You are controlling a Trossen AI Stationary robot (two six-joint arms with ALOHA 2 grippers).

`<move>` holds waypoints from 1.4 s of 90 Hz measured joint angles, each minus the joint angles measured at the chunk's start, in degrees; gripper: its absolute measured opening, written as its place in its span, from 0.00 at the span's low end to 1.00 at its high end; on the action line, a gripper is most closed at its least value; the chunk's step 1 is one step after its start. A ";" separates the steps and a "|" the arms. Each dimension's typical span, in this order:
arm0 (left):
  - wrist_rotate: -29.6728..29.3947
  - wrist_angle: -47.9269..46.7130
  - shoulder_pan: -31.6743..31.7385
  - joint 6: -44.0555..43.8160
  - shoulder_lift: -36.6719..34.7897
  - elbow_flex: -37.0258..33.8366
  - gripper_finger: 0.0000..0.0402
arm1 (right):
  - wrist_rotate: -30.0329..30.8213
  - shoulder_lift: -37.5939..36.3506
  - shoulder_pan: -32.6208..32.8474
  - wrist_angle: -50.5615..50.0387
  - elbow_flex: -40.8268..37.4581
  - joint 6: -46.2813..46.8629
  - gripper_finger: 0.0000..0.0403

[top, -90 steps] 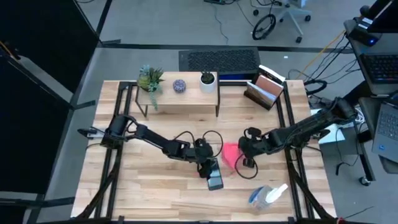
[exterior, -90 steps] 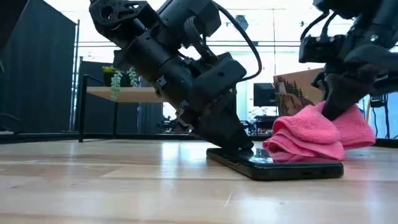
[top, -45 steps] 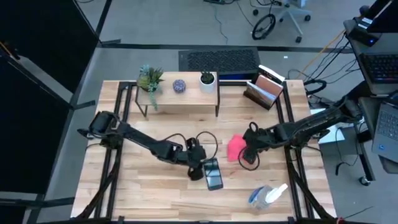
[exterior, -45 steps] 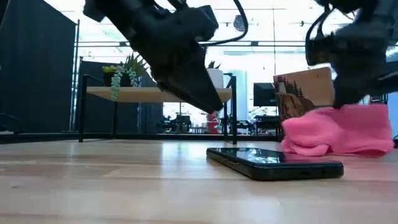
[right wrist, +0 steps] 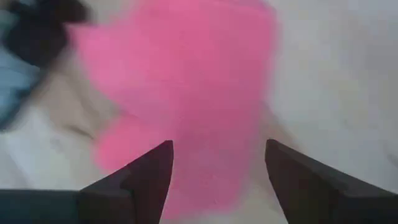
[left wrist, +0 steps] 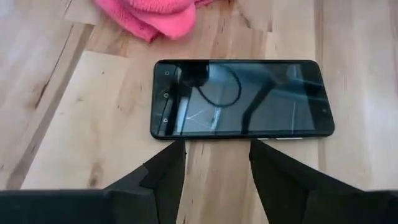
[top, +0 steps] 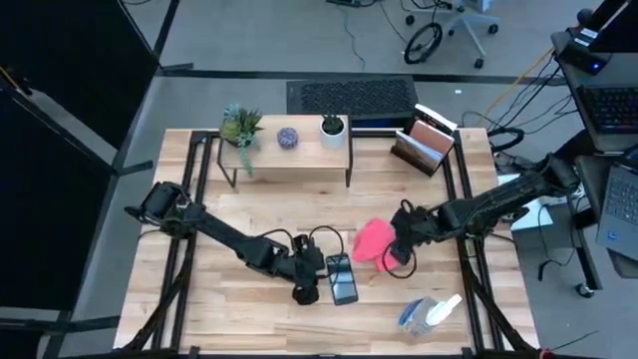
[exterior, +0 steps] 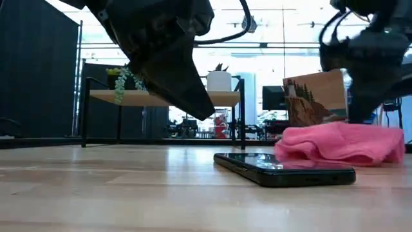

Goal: Apply microfiber cloth
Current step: Wipe the front of the cellphone using the pink microfiber cloth

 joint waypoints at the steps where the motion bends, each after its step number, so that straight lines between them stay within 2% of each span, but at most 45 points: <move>1: 0.00 0.04 0.00 -0.16 0.00 0.00 0.41 | 0.00 -0.43 -0.01 -0.67 0.00 0.20 0.59; 13: -0.02 0.41 0.09 -1.39 -0.04 0.02 0.41 | 0.36 -5.40 0.39 -0.91 -0.02 1.67 0.59; 25: -0.37 2.48 0.14 -1.36 -0.04 0.04 0.41 | 4.92 -6.05 2.04 6.51 -0.02 -1.48 0.59; 36: -1.26 4.20 0.83 -0.92 0.02 0.08 0.41 | 10.23 -1.57 2.70 12.37 0.00 -6.37 0.59; 49: -2.36 5.09 3.08 -0.89 2.55 0.15 0.41 | 13.11 6.53 2.29 16.65 -0.02 -12.27 0.59; 62: -1.90 6.14 5.32 -1.29 5.33 0.13 0.41 | 13.16 12.56 2.28 18.40 -0.02 -13.15 0.59; 96: 0.01 7.71 7.57 -1.38 9.93 0.38 0.41 | 13.49 22.28 1.62 25.00 0.02 -15.86 0.58; 126: 0.97 6.67 7.67 1.90 8.86 0.47 0.41 | 13.79 25.57 1.35 25.45 0.26 -15.86 0.58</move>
